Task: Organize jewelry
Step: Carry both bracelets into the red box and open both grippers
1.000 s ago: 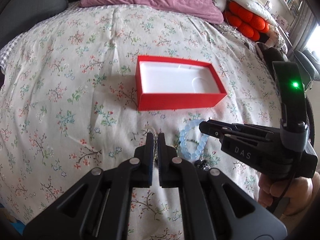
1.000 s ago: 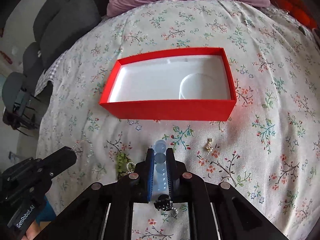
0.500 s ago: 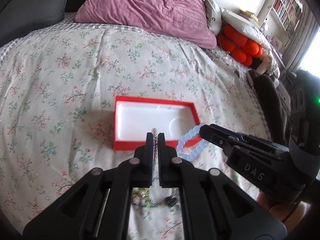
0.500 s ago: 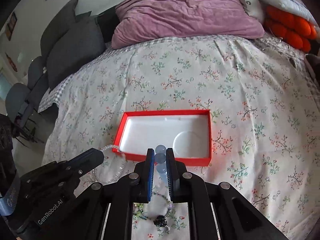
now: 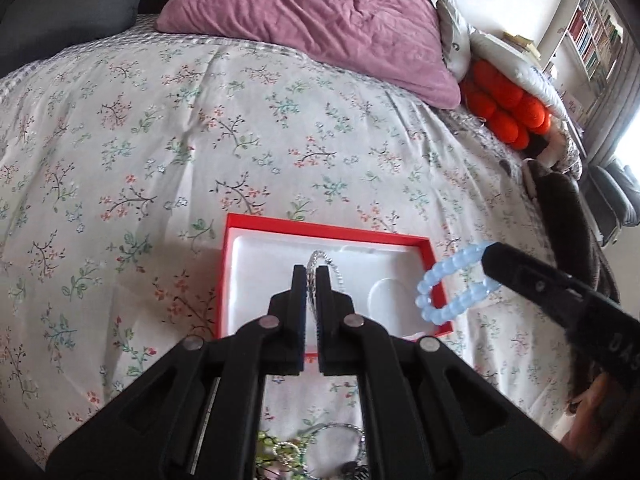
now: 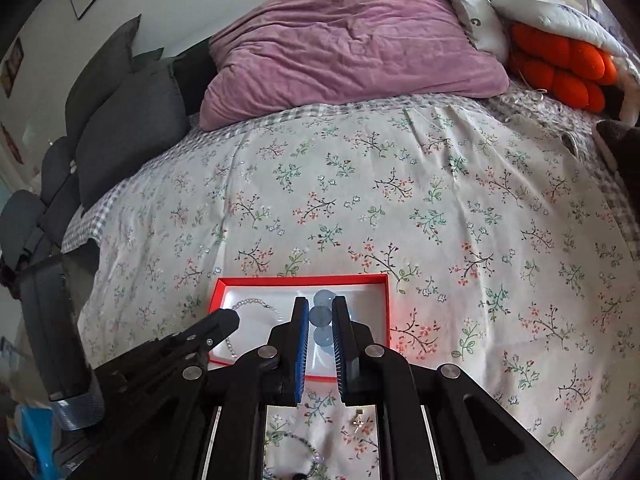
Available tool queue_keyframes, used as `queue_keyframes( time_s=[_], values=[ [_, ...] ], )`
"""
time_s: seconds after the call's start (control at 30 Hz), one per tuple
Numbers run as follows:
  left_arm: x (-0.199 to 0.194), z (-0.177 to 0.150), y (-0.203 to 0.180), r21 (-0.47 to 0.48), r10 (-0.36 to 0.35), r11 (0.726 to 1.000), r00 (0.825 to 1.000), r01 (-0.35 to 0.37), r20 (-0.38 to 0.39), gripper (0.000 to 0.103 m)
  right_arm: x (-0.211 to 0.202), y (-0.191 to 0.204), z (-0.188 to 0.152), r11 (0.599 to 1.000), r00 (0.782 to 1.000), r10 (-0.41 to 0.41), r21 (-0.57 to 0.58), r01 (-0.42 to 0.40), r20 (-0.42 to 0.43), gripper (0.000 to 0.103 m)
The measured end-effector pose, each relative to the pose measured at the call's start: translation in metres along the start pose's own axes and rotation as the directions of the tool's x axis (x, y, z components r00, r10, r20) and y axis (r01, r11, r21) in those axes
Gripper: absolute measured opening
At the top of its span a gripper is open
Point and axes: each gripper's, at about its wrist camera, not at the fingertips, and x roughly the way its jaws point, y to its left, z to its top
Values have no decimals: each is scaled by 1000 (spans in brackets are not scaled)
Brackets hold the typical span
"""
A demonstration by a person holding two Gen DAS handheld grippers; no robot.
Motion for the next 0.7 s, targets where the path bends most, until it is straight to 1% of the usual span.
queue_keyframes(
  time_s=[0.13, 0.23, 0.4, 0.5, 0.7],
  values=[
    [4, -2, 6, 35, 72, 997, 997, -72, -1, 5, 8, 15, 0, 999, 999, 40, -20, -40, -14, 11],
    [7, -4, 10, 49, 97, 994, 995, -97, -9, 5, 15, 24, -1, 997, 997, 67, -31, -68, -23, 11],
    [10, -6, 10, 63, 106, 993, 994, -104, -15, 5, 38, 11, -7, 1000, 998, 8, -19, -9, -69, 12],
    [12, -7, 6, 78, 113, 991, 993, -112, -12, 5, 46, 3, -11, 1000, 996, -21, -19, 19, -85, 12],
    [12, -9, 0, 105, 128, 986, 992, -126, -9, 5, 51, -7, -13, 1000, 994, -25, -14, 24, -104, 12]
  ],
)
